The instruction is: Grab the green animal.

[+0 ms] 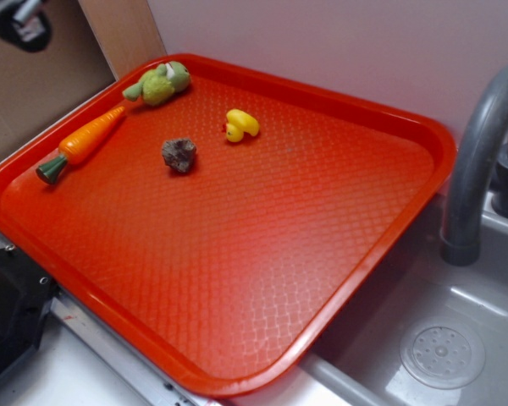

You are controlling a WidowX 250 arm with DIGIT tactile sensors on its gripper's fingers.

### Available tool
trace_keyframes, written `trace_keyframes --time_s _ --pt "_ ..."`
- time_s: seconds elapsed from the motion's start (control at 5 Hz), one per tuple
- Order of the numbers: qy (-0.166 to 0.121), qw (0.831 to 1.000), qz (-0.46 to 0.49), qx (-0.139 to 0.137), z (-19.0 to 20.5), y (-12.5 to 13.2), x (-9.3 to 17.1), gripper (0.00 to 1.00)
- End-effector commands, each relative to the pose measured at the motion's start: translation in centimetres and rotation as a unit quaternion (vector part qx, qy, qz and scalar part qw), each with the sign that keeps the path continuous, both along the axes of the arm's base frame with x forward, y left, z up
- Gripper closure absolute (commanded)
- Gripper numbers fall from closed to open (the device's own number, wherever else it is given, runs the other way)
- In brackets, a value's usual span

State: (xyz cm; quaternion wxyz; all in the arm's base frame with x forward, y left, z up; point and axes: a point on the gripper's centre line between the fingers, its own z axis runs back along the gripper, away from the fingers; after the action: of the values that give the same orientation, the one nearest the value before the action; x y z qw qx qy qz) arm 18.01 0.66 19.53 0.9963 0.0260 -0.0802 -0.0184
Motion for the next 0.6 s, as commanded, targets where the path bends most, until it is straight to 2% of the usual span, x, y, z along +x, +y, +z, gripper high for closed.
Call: trace_keyframes --time_s 0.0,0.2,0.4 --pt "-0.051 0.990 -0.131 0.012 -3.6 5.3 6.0 0.00" --pt "-0.041 0.983 -0.173 0.044 -6.9 6.9 8.5 0.00" --pt "-0.019 0.986 -0.156 0.051 -9.8 8.1 10.8 0.00"
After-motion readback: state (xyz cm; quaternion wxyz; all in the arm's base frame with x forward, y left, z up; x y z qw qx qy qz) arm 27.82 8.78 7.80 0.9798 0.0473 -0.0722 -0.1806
